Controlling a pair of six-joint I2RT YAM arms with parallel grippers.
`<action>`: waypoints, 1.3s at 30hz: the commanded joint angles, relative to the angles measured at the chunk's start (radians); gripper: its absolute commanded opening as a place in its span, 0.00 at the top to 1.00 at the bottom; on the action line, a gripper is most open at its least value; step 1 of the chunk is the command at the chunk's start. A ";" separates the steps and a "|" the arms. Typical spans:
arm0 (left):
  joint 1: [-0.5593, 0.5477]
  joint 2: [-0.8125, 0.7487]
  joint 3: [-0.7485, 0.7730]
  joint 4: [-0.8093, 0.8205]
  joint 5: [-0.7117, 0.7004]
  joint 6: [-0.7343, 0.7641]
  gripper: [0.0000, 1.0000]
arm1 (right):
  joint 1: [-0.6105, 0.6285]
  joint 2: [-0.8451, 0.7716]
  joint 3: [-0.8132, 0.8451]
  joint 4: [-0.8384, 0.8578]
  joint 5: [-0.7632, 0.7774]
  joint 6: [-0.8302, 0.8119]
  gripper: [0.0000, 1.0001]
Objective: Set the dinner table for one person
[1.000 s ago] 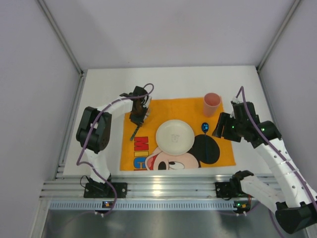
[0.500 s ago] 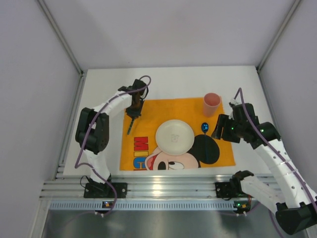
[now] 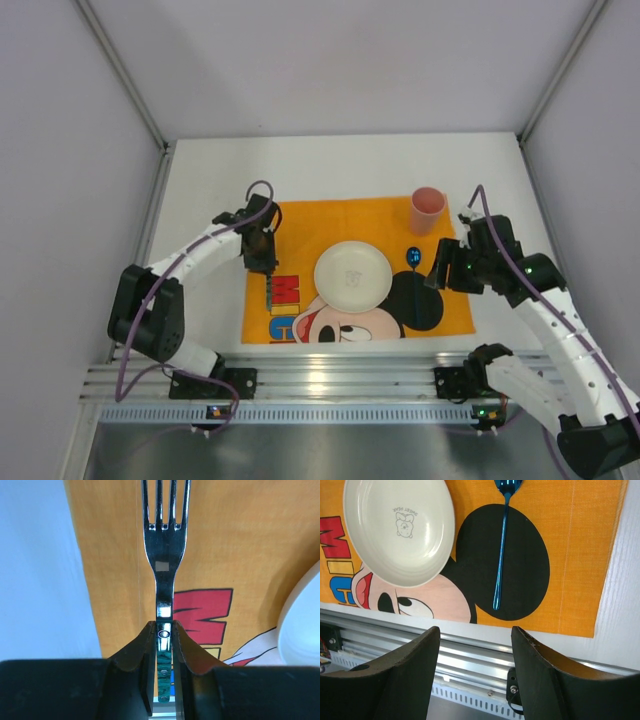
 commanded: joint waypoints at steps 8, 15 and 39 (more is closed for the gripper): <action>-0.028 -0.119 -0.232 0.226 0.045 -0.114 1.00 | -0.011 -0.031 0.004 0.019 -0.026 -0.032 0.40; -0.038 -0.145 -0.198 0.226 0.036 -0.100 0.02 | -0.012 -0.049 0.009 0.014 -0.035 -0.029 0.33; -0.074 -0.946 -0.227 0.059 -0.189 0.052 0.02 | -0.012 -0.558 -0.036 0.036 0.140 0.100 0.00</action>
